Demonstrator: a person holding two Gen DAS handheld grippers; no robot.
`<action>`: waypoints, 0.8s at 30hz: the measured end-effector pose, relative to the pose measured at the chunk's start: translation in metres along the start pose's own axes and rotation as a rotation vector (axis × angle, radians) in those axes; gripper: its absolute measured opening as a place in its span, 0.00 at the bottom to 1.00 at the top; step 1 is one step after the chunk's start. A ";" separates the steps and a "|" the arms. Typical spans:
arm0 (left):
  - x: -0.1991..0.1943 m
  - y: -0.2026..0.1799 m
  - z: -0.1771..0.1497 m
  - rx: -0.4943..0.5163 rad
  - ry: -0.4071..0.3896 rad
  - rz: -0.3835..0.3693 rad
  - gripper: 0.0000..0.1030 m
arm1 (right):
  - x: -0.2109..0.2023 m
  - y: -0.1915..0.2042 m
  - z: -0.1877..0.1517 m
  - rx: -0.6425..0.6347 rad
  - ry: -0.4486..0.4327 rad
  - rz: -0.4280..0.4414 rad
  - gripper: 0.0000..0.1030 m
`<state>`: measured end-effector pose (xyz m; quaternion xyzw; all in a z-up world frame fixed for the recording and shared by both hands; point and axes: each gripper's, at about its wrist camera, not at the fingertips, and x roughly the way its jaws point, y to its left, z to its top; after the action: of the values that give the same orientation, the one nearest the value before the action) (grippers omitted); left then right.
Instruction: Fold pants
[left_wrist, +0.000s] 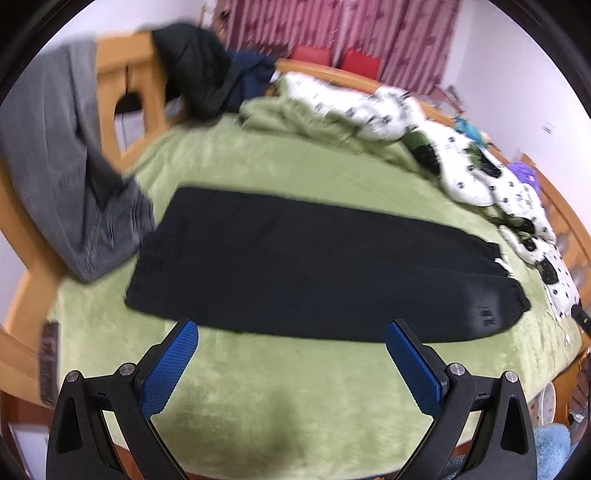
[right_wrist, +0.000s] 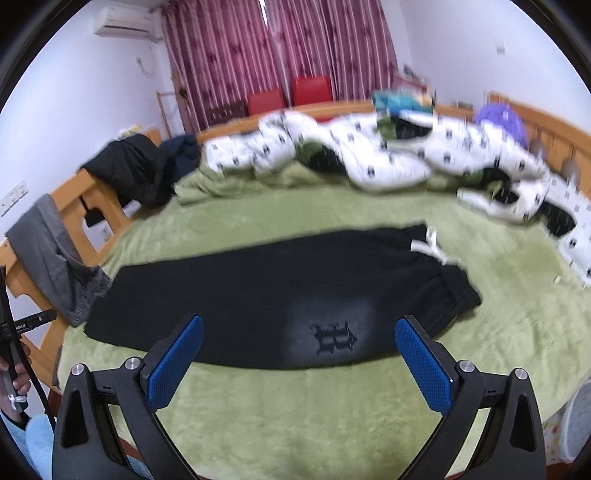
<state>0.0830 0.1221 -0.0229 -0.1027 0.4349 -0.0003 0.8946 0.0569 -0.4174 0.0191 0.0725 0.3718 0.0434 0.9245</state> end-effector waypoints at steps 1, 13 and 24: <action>0.014 0.011 -0.004 -0.022 0.010 0.001 0.93 | 0.014 -0.007 -0.004 0.007 0.014 -0.007 0.89; 0.146 0.081 -0.052 -0.244 0.123 -0.113 0.80 | 0.144 -0.115 -0.055 0.242 0.181 -0.097 0.66; 0.176 0.071 -0.022 -0.249 0.046 -0.067 0.13 | 0.186 -0.129 -0.062 0.338 0.139 -0.044 0.22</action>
<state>0.1688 0.1721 -0.1866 -0.2272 0.4483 0.0215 0.8642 0.1517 -0.5134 -0.1733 0.2155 0.4384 -0.0348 0.8719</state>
